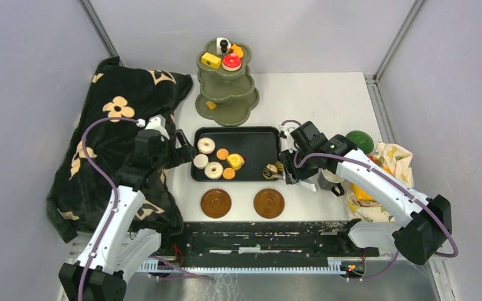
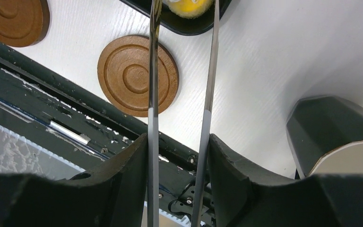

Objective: Serve the afternoon tea

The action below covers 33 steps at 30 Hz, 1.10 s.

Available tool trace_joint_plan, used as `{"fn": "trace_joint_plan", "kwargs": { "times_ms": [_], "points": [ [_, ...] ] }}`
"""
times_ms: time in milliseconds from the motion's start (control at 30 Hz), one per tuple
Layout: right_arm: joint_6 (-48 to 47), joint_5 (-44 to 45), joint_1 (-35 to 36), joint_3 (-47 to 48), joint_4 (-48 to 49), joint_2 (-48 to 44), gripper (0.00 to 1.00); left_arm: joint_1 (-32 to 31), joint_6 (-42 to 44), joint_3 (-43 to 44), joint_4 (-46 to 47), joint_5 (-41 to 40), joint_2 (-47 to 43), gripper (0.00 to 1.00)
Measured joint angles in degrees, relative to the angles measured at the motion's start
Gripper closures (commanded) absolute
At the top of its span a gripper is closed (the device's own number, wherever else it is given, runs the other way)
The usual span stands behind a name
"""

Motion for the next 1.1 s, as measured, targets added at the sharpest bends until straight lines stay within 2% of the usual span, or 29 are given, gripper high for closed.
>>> {"fn": "trace_joint_plan", "kwargs": {
  "times_ms": [300,400,567,900,1100],
  "points": [
    [-0.15,-0.44,0.57,0.04,-0.37,0.2,0.5,-0.11,0.0,-0.11,0.04,-0.59,0.02,0.0],
    [-0.11,-0.28,0.63,0.04,-0.33,0.46,0.58,-0.2,-0.02,-0.11,0.02,-0.9,0.02,0.01],
    [-0.04,0.2,0.63,0.04,0.31,0.61,0.78,-0.22,0.0,-0.11,0.04,-1.05,0.02,0.01],
    [1.66,3.43,0.63,2.25,2.38,0.5,0.89,-0.22,0.0,-0.11,0.04,-0.83,-0.09,0.01],
    [4.26,3.78,0.63,6.75,8.81,0.46,0.9,-0.22,0.0,-0.11,0.02,-1.31,-0.09,0.01]
  ]
}}
